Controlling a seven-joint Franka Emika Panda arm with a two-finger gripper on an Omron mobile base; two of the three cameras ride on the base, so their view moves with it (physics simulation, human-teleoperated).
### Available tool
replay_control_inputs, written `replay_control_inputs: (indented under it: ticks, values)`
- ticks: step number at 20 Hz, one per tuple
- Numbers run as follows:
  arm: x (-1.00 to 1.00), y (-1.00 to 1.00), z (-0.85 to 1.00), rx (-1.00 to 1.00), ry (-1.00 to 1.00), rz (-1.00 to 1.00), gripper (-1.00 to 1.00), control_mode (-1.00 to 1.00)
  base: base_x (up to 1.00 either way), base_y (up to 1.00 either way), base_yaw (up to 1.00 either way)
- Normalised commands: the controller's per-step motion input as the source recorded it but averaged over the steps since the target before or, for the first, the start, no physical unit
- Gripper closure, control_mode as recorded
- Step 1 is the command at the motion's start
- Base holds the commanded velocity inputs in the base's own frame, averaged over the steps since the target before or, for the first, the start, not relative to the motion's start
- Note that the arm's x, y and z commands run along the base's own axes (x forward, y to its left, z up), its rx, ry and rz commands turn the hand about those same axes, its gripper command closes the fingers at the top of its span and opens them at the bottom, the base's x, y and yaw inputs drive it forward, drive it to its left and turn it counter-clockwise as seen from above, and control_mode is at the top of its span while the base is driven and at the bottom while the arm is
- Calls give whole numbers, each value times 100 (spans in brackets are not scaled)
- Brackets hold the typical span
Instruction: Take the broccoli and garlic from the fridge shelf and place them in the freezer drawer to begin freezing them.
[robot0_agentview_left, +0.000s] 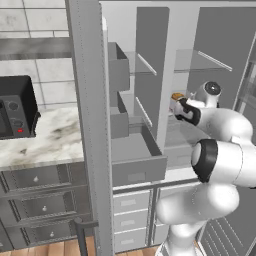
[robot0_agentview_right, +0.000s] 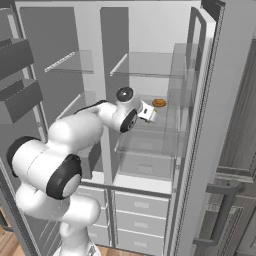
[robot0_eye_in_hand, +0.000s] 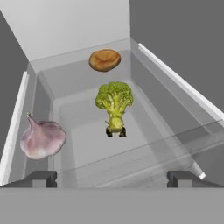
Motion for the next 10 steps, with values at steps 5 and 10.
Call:
replay_control_inputs:
  ticks: [5,10]
  values:
    - [56,-9,-37,0,1,0,-100,-100,0,0,0]
    - [45,-21,-18,1,1,0,-100,-100,0,0,0]
